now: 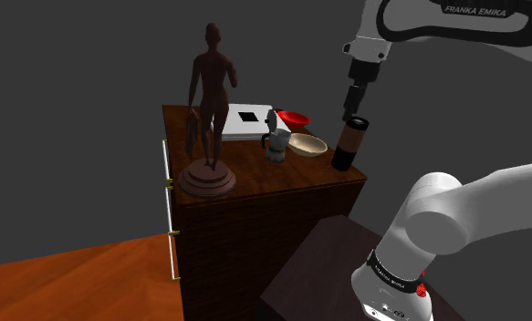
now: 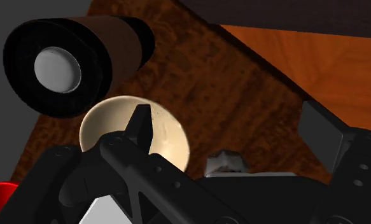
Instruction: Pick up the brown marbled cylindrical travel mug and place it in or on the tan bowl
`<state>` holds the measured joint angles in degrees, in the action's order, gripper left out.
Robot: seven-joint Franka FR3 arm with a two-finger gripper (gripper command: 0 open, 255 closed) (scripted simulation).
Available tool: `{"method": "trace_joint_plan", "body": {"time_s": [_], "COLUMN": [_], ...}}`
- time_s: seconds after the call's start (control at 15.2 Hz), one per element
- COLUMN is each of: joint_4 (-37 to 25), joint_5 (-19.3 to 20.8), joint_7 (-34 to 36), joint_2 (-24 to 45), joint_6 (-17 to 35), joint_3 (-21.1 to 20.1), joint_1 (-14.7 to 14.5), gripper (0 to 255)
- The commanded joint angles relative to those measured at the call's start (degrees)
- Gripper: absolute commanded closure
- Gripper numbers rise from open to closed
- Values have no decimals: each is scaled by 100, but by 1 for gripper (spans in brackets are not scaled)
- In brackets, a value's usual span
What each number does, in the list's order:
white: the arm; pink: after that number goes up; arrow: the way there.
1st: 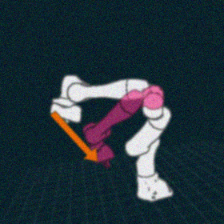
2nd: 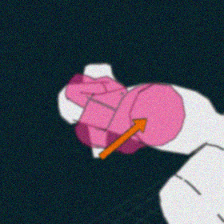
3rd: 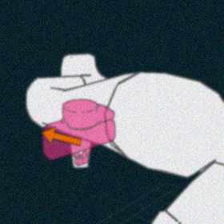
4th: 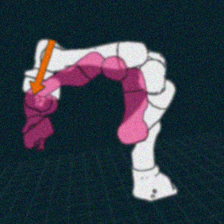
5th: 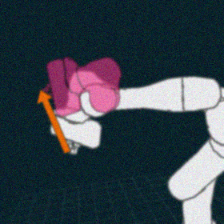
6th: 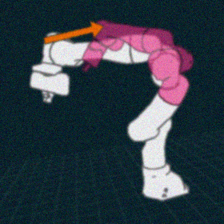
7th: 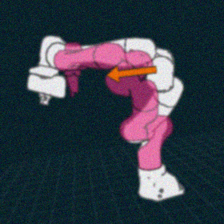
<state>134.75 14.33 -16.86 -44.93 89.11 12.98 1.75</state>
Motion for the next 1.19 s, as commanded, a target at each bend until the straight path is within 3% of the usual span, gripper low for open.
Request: {"method": "trace_joint_plan", "body": {"time_s": [0.0,0.46,1.12], "joint_4": [-66,-619,-66], "joint_5": [139,193,277], "joint_7": [-503,-2269,-2302], "joint_2": [127,980,1008], "joint_6": [174,761,1349], "joint_3": [394,1561,1711], "joint_1": [-4,71,132], "gripper": [0,0,0]}}
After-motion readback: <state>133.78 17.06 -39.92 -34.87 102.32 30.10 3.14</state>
